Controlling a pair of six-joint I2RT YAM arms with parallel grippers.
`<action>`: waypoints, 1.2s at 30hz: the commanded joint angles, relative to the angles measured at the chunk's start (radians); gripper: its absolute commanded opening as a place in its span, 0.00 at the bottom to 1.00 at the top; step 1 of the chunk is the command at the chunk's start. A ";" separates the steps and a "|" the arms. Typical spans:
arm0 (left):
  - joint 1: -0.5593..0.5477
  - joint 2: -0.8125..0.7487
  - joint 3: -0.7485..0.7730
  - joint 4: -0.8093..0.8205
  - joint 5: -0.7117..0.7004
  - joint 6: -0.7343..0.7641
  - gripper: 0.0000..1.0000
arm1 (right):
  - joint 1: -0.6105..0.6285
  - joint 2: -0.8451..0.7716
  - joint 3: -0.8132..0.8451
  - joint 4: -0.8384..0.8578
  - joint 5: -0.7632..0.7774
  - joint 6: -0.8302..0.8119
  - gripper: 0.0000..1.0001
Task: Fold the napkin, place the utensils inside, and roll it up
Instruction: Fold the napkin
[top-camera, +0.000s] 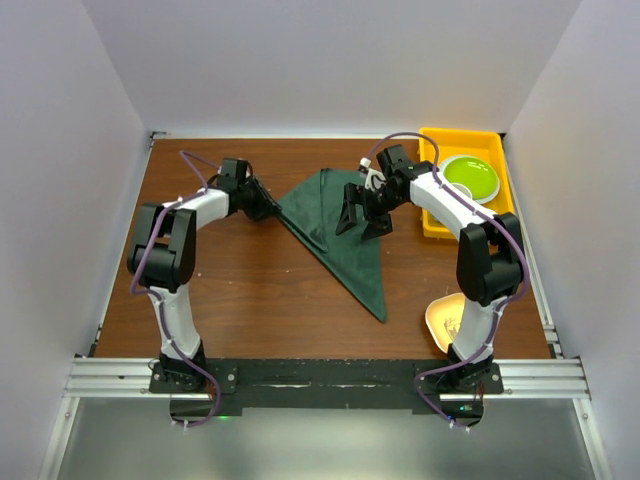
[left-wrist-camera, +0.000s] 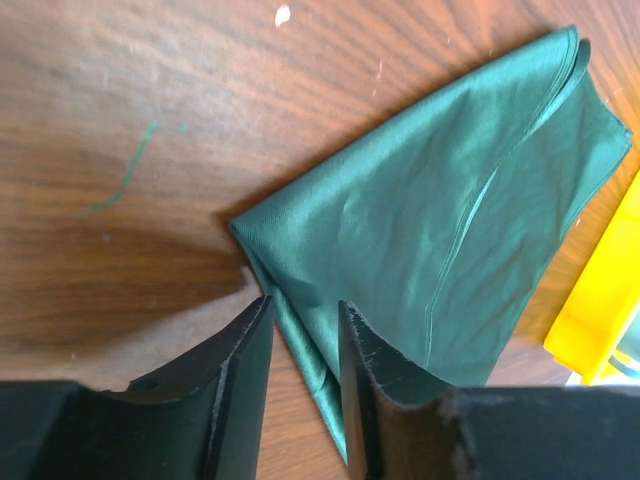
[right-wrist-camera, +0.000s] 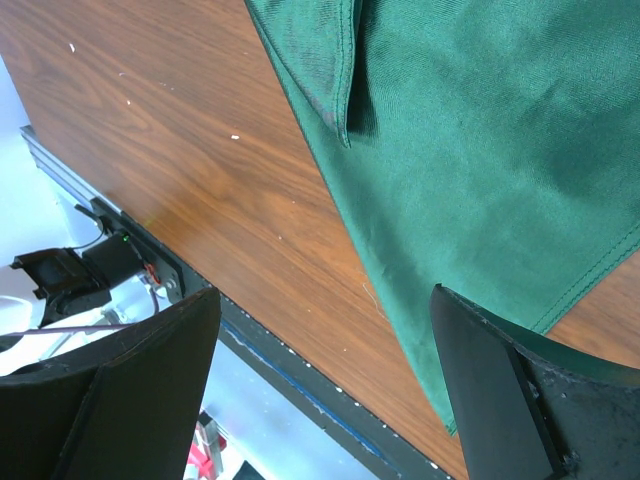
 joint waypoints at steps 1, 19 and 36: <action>0.013 0.023 0.061 -0.001 -0.019 -0.006 0.34 | 0.006 -0.018 0.037 -0.004 -0.017 -0.003 0.89; 0.041 0.052 0.101 -0.013 -0.019 0.028 0.09 | 0.003 0.023 0.069 -0.021 -0.038 -0.034 0.90; 0.017 -0.114 0.006 0.062 0.122 0.050 0.17 | 0.108 0.235 0.077 0.467 -0.238 0.252 0.38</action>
